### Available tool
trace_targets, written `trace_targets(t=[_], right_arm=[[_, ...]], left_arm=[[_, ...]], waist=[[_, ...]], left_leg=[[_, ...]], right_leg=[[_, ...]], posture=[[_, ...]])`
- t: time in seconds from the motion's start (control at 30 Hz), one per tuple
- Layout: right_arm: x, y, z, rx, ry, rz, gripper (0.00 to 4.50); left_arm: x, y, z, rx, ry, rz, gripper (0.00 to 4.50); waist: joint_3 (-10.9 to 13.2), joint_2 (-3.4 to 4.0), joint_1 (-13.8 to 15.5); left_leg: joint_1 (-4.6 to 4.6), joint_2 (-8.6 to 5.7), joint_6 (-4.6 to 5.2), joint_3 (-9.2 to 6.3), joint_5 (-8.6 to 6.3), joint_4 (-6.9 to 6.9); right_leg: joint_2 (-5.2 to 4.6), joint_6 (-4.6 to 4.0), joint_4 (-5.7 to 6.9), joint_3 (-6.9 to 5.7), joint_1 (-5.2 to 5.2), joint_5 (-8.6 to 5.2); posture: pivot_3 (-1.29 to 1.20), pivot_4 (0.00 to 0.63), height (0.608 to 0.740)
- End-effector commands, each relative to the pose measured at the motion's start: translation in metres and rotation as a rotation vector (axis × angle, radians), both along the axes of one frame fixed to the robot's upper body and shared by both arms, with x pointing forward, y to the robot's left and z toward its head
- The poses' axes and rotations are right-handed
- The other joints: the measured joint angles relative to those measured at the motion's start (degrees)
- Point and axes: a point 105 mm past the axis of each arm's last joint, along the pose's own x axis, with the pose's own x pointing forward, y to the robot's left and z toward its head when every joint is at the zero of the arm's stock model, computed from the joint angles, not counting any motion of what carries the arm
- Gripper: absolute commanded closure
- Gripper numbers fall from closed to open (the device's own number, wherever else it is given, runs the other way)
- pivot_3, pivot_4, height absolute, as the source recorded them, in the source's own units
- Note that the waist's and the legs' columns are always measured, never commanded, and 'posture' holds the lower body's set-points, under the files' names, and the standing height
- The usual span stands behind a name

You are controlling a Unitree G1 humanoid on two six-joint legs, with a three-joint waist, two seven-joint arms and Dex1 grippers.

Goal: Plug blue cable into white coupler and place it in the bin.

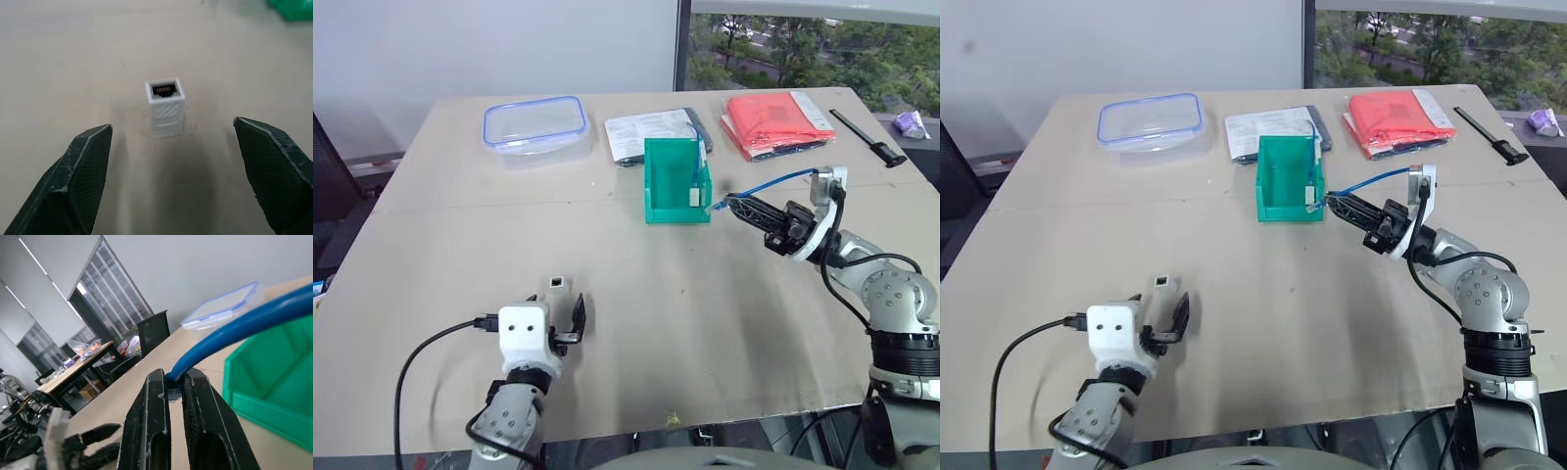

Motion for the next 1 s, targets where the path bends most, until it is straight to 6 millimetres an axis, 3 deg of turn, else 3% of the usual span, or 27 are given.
trace_targets(t=[0.03, 0.23, 0.3, 0.37, 0.4, 0.47, 0.57, 0.7, 0.83, 1.0], right_arm=[[0.0, 0.002, 0.014, 0.013, -0.054, -0.004, 4.5], [-0.001, 0.001, 0.014, 0.007, -0.055, -0.015, 4.5], [-0.001, 0.0, 0.014, 0.006, -0.055, -0.021, 4.5], [-0.001, -0.001, 0.014, 0.004, -0.056, -0.025, 4.5], [-0.001, -0.001, 0.014, 0.002, -0.057, -0.026, 4.5], [-0.001, -0.001, 0.014, -0.004, -0.059, -0.027, 4.5], [-0.002, 0.001, 0.014, -0.018, -0.064, -0.022, 4.5], [-0.006, 0.011, 0.017, -0.07, -0.102, 0.024, 4.5], [-0.018, 0.03, 0.013, -0.225, -0.193, 0.149, 4.5], [-0.026, 0.055, 0.0, -0.386, -0.328, 0.278, 4.5]], left_arm=[[0.008, -0.001, -0.002, -0.004, -0.031, 0.019, 0.45], [0.024, -0.003, -0.006, 0.017, -0.052, 0.006, 0.45], [0.026, -0.006, -0.006, 0.004, -0.056, -0.009, 0.98], [0.025, -0.008, -0.007, -0.004, -0.058, -0.018, 1.94], [0.024, -0.008, -0.007, -0.004, -0.058, -0.02, 2.08], [0.024, -0.008, -0.006, 0.008, -0.06, -0.03, 3.05], [0.029, -0.003, -0.004, 0.034, -0.07, -0.054, 3.97], [0.047, -0.017, 0.013, 0.013, -0.122, -0.264, 3.94], [0.064, -0.052, 0.03, -0.024, -0.135, -0.677, 3.94], [0.069, -0.084, 0.03, -0.005, -0.035, -1.139, 3.94]], waist=[[0.0, 0.0, -0.02], [-0.02, 0.04, 0.11], [-0.03, 0.05, 0.08], [-0.03, 0.05, 0.05], [-0.03, 0.05, 0.04], [-0.03, 0.05, 0.04], [-0.03, 0.06, 0.1], [-0.03, 0.06, 0.3], [-0.04, 0.06, 0.15], [-0.04, 0.06, -0.09]], left_leg=[[-0.07, -0.01, 0.02, 0.01, -0.01, 0.0], [-0.05, 0.0, 0.09, -0.04, -0.05, 0.01], [-0.02, 0.0, 0.09, -0.03, -0.05, 0.1], [0.01, 0.0, 0.09, 0.01, -0.04, 0.17], [0.02, 0.0, 0.09, 0.02, -0.04, 0.18], [0.02, 0.0, 0.09, 0.02, -0.04, 0.19], [0.01, 0.0, 0.09, 0.01, -0.04, 0.18], [0.02, 0.0, 0.09, -0.04, -0.04, 0.18], [0.03, 0.02, 0.09, -0.03, -0.03, 0.22], [0.03, -0.02, 0.09, 0.04, -0.03, 0.21]], right_leg=[[0.01, 0.12, 0.01, 0.0, -0.07, 0.07], [0.24, 0.17, 0.04, -0.05, -0.05, 0.08], [0.25, 0.16, 0.15, -0.03, -0.04, 0.07], [0.23, 0.07, 0.22, 0.0, -0.04, 0.02], [0.22, 0.07, 0.24, 0.01, -0.04, 0.02], [0.22, 0.07, 0.24, 0.02, -0.04, 0.02], [0.25, 0.1, 0.23, 0.01, -0.04, 0.04], [0.34, 0.09, 0.29, -0.04, -0.04, 0.04], [0.43, 0.06, 0.35, -0.12, -0.06, 0.02], [0.48, 0.13, 0.29, -0.14, -0.05, 0.07]], posture=[[0.0, 0.15, 0.736], [0.0, 0.15, 0.736], [0.0, 0.15, 0.736], [0.0, 0.15, 0.736], [0.0, 0.15, 0.736], [0.0, 0.15, 0.736], [0.0, 0.15, 0.736], [0.0, 0.15, 0.736], [0.0, 0.15, 0.736], [0.0, 0.15, 0.736]])
